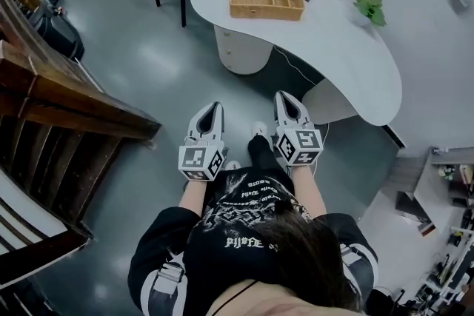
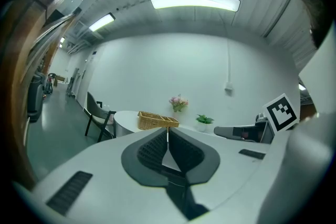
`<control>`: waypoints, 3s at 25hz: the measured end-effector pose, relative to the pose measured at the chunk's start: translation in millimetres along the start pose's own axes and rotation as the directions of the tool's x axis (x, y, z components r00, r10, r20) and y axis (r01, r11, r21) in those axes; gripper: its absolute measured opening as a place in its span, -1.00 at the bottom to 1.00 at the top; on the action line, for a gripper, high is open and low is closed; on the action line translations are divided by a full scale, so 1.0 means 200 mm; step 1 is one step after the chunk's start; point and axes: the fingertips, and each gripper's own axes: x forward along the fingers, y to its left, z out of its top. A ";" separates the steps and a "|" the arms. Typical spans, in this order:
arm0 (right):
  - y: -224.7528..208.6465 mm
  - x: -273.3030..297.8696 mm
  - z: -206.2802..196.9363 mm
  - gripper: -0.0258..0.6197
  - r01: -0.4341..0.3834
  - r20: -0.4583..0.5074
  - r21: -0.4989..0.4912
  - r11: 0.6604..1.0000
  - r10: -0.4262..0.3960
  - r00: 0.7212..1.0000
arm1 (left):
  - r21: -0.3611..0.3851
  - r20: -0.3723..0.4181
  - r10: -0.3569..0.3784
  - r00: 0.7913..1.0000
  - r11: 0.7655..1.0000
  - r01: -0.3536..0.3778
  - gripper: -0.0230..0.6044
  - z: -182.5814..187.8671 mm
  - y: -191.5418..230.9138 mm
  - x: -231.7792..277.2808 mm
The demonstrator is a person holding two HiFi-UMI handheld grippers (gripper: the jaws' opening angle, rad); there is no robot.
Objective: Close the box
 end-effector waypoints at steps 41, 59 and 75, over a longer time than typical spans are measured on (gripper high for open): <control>-0.86 1.11 0.43 -0.84 -0.210 -0.041 -0.019 0.978 0.209 0.977 | 0.005 -0.021 0.121 0.992 0.993 -0.121 -0.84 0.12 -0.01 1.40; -0.88 1.48 0.51 -0.84 -0.147 -0.064 -0.078 0.986 0.142 0.988 | -0.005 -0.041 0.087 0.995 0.996 -0.087 -0.84 0.23 0.31 1.74; -0.88 1.98 0.65 -0.84 -0.061 -0.055 -0.064 0.996 0.057 0.997 | -0.047 -0.054 0.016 0.998 0.999 -0.018 -0.84 0.37 0.74 2.12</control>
